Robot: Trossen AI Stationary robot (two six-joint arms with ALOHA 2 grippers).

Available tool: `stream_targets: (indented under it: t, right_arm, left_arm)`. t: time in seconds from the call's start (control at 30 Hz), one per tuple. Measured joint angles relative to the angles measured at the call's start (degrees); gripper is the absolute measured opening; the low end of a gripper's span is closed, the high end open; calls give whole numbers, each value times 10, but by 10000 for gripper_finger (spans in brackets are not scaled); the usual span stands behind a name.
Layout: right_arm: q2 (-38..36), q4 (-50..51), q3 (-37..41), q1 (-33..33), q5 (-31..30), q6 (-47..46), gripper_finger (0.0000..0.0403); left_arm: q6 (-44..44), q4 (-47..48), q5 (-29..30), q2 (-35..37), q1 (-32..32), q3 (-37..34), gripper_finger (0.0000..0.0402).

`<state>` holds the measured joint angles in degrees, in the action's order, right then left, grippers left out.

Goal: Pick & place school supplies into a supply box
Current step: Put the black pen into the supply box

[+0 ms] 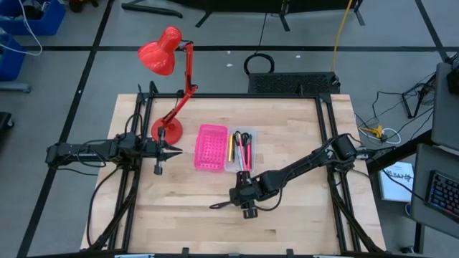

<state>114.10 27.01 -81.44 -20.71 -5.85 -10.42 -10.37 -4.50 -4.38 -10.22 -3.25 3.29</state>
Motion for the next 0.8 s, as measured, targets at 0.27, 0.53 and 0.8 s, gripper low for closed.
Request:
stream_targets:
  t: [0.27, 0.53, 0.8]
  right_arm:
    - [0, -101, 66, 0, 1, 68, 154]
    - [26, -173, 100, 0, 11, 90, 127]
    - [81, -190, 102, 6, 68, 35, 22]
  left_arm:
    - [10, 1, 0, 0, 0, 0, 44]
    - [16, 15, 0, 0, 0, 0, 44]
    - [17, 19, 1, -7, 0, 0, 44]
